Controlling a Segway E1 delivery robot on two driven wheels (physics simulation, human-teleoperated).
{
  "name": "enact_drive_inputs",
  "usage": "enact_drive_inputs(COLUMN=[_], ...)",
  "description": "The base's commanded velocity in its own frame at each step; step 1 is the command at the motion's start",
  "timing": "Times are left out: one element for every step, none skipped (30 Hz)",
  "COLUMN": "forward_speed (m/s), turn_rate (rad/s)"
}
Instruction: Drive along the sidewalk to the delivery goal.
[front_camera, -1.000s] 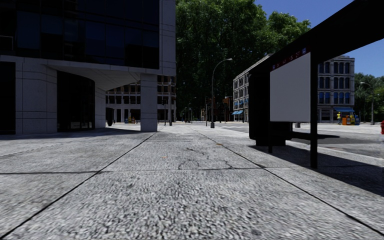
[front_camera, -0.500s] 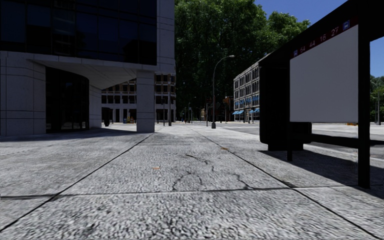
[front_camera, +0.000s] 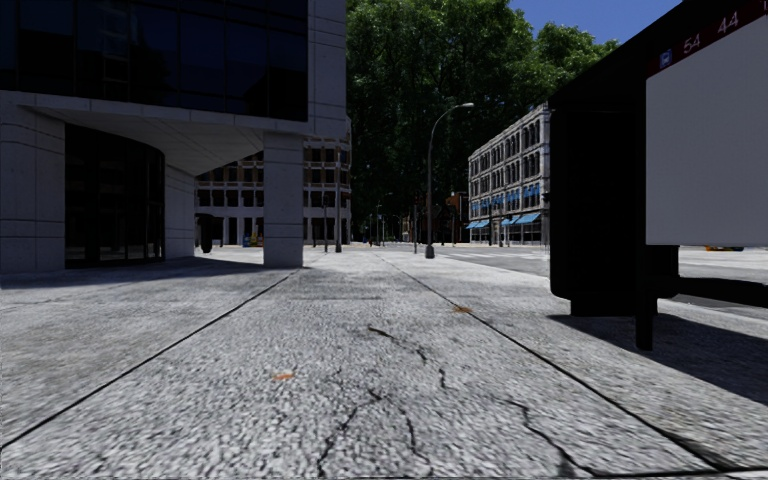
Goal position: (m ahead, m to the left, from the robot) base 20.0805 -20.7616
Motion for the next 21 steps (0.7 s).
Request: enact_drive_inputs(forward_speed=[1.84, 1.84, 1.84, 1.84, 1.84, 1.84, 1.84, 1.84, 1.84, 1.84, 1.84, 1.84, 1.84, 1.84, 1.84, 1.84, 1.84, 1.84, 1.84, 1.84, 1.84], turn_rate=[0.0, 0.0, 0.0, 0.0, 0.0, 0.0, 0.0, 0.0, 0.0, 0.0, 0.0, 0.0, 0.0, 0.0, 0.0, 0.0, 0.0, 0.0, 0.0, 0.0, 0.0])
